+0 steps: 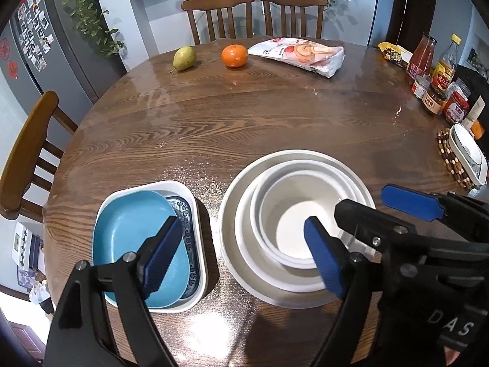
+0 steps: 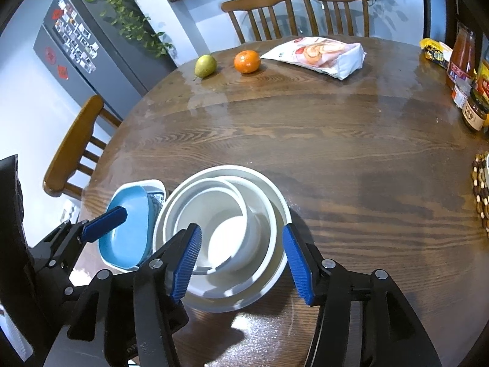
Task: Organize plates and bowls
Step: 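Move both tools back to the rim of the large white bowl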
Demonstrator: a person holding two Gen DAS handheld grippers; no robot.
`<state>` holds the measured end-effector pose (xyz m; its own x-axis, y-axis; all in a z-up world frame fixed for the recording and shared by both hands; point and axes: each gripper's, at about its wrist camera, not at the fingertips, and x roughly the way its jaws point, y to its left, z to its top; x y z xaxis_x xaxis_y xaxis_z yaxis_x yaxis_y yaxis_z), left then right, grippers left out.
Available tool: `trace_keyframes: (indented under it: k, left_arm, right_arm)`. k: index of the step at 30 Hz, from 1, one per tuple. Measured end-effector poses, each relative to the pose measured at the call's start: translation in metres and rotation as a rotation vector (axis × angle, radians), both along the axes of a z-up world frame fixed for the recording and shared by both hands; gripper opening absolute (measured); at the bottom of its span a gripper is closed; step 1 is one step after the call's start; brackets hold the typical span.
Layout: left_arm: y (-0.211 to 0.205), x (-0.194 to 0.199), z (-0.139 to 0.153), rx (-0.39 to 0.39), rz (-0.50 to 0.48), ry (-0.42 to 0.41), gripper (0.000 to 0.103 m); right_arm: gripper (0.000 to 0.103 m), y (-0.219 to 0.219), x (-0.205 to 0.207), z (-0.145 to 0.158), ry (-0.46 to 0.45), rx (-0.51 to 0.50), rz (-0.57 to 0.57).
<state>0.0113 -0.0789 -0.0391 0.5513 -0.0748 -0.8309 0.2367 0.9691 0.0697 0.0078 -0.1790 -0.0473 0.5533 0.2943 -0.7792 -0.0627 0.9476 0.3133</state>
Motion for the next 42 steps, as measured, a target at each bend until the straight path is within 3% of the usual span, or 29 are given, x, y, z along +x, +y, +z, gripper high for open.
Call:
trace_keyframes:
  k: [8,24,42]
  left_arm:
    - [0.003,0.0,0.001,0.003,-0.001,0.005,0.086]
    - [0.031,-0.001,0.009,-0.022,0.034,0.005,0.087]
    - [0.065,0.002,-0.003,-0.041,0.07,0.068,0.086]
  right_arm:
    - [0.065,0.001,-0.001,0.003,-0.002,-0.02,0.022]
    - [0.065,-0.012,-0.004,0.008,-0.008,-0.024,0.004]
    - [0.065,-0.025,-0.012,0.003,0.021,-0.04,-0.019]
